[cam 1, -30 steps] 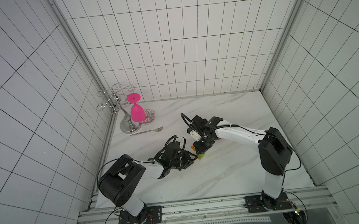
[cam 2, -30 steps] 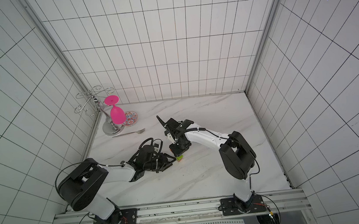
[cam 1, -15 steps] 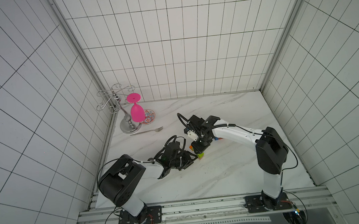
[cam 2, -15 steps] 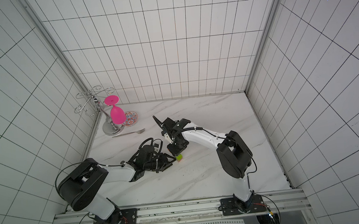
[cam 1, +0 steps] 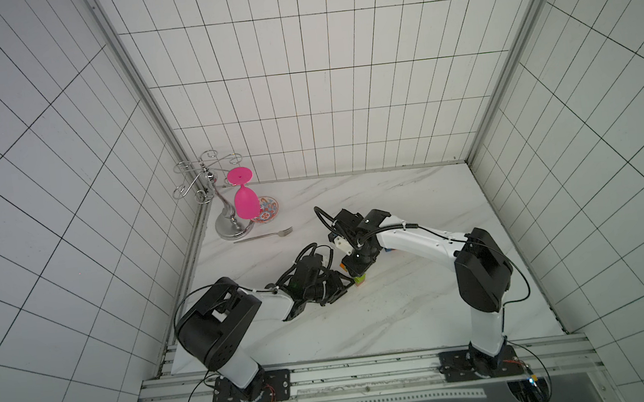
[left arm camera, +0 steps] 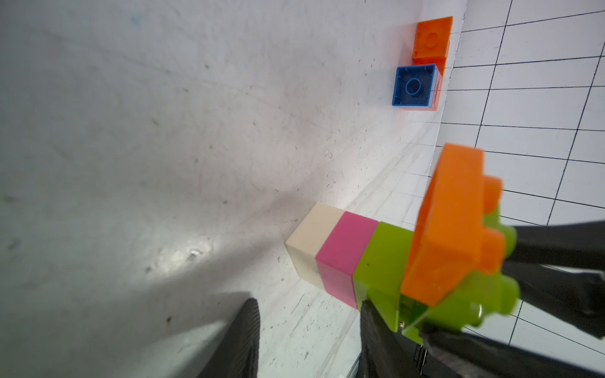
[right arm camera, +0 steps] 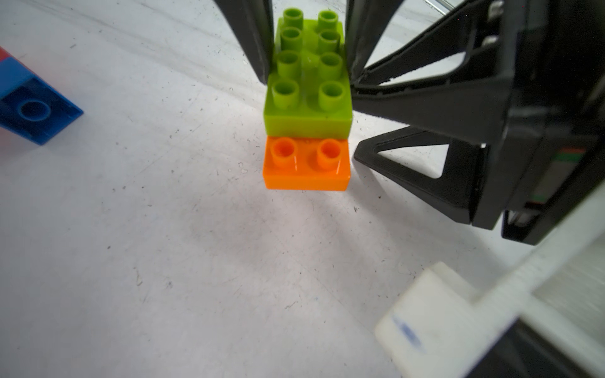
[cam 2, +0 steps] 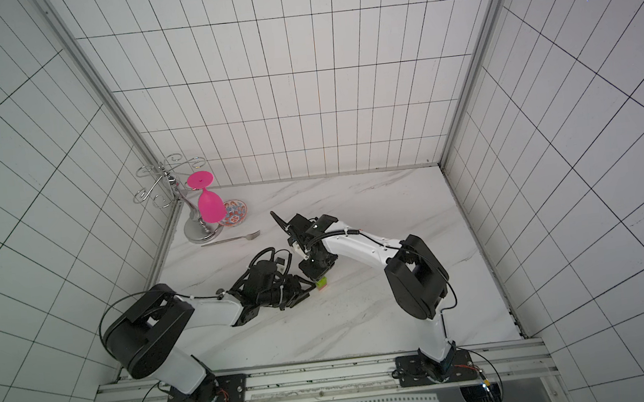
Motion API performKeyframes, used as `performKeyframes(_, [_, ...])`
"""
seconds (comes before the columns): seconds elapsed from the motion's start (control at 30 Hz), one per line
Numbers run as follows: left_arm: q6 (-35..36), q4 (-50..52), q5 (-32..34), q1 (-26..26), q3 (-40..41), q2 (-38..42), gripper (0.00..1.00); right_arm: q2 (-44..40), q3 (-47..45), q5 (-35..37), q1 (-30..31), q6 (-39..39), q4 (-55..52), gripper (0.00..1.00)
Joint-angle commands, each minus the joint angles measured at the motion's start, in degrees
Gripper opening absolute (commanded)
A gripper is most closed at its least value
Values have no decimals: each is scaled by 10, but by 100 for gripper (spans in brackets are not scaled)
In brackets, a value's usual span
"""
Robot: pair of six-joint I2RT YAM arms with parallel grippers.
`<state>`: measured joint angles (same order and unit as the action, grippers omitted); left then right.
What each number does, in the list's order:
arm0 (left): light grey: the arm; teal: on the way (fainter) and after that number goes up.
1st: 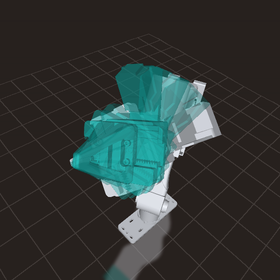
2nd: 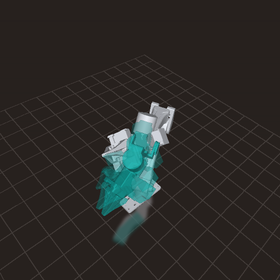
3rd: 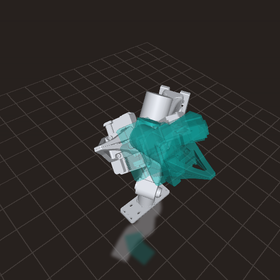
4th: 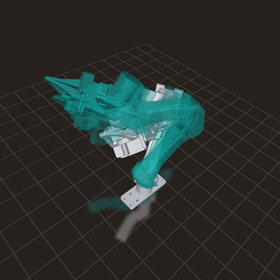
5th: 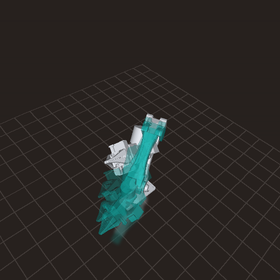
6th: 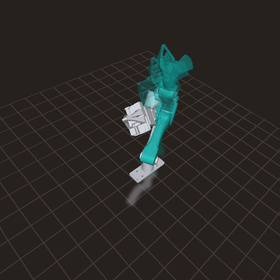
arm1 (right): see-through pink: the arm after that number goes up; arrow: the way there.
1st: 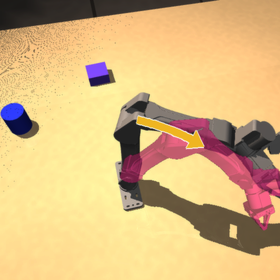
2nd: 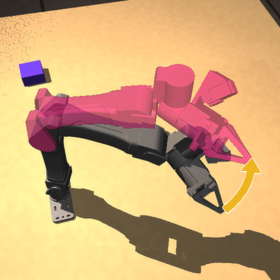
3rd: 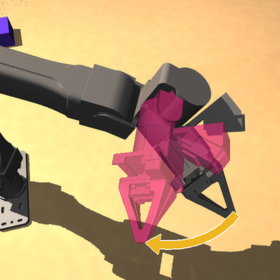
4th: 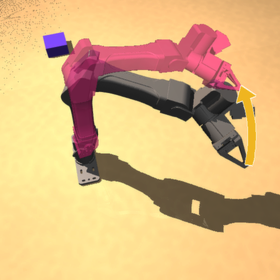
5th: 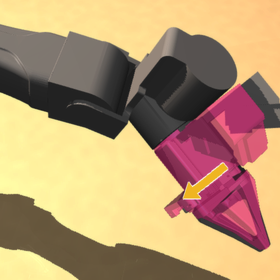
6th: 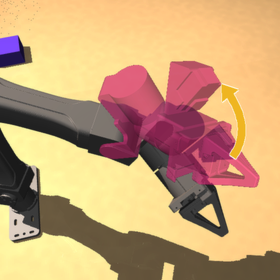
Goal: Assemble the letter r with lego
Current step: Assemble the lego brick with the lego brick.
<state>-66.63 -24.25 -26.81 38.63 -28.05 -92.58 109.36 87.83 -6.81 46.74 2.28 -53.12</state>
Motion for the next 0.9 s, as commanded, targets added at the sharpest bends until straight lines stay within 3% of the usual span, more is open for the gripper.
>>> performKeyframes(0.0, [-6, -11, 2, 0, -2, -5, 42, 16, 20, 13, 6, -12, -13, 0])
performKeyframes(0.87, [-6, -20, -4, 0, -3, -15, 42, 48, 35, 32, 0, 69, -26, 0])
